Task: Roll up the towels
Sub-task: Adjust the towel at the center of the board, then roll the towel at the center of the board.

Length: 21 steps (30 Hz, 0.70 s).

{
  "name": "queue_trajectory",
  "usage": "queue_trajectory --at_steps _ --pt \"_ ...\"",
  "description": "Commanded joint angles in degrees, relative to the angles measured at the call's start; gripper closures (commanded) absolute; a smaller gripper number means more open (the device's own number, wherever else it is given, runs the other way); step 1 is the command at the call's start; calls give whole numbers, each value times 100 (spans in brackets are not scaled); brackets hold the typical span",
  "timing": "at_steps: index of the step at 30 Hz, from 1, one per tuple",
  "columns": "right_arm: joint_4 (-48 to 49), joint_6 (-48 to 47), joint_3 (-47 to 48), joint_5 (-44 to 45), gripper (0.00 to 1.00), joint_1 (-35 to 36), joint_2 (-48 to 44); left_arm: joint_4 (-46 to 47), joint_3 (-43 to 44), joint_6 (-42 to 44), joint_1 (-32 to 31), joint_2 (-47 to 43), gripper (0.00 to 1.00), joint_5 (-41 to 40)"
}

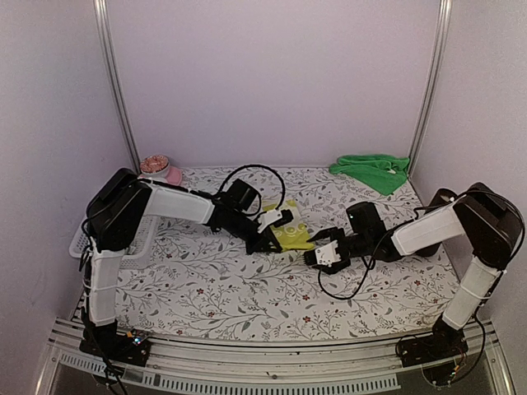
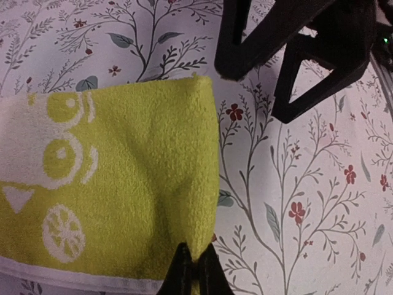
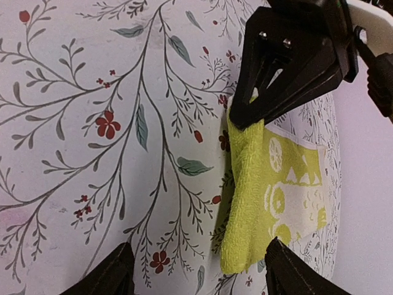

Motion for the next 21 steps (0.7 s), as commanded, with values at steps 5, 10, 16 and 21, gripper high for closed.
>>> queue_trajectory --at_steps 5,10,16,21 --pt "1621 385 -153 1530 32 305 664 -190 174 -98 69 131 100 298" --pt "1621 501 1 1725 52 319 962 -230 178 -67 69 168 100 268" --pt "950 582 77 1112 64 319 744 -288 183 -52 66 203 100 223" --pt "756 790 292 1136 64 317 807 -293 158 -65 60 192 100 236"
